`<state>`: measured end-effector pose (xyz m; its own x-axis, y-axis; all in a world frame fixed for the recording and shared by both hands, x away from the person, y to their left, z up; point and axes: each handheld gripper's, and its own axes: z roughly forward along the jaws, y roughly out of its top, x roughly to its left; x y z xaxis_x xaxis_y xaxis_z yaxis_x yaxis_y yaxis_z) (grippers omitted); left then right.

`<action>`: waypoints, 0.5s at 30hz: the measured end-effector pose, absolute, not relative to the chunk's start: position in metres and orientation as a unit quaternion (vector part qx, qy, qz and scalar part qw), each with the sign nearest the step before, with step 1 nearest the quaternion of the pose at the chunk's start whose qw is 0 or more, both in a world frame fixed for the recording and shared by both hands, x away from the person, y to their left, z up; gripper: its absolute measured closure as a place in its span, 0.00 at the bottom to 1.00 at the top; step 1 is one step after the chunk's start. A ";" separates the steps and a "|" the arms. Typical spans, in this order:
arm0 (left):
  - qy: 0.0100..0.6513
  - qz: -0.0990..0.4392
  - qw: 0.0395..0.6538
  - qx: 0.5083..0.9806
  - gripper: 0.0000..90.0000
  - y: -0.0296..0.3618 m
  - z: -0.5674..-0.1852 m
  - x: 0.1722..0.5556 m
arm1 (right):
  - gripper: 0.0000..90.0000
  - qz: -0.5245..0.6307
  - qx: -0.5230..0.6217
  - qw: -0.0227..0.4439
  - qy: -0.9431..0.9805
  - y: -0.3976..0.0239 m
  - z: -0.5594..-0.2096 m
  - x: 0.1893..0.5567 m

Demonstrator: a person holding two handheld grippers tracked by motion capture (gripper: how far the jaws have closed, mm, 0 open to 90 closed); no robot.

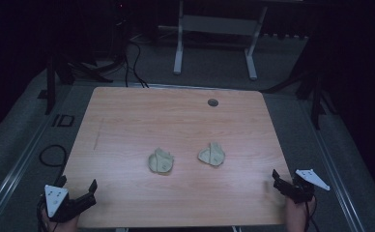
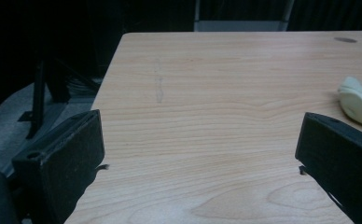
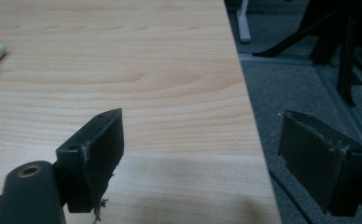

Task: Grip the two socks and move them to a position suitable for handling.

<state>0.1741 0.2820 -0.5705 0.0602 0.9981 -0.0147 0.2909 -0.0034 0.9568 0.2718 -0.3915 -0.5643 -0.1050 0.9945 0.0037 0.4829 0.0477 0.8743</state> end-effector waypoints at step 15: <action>0.552 0.395 0.439 0.589 0.02 0.277 -0.571 0.175 | 0.16 0.371 0.567 0.300 0.671 -0.385 -0.565 0.275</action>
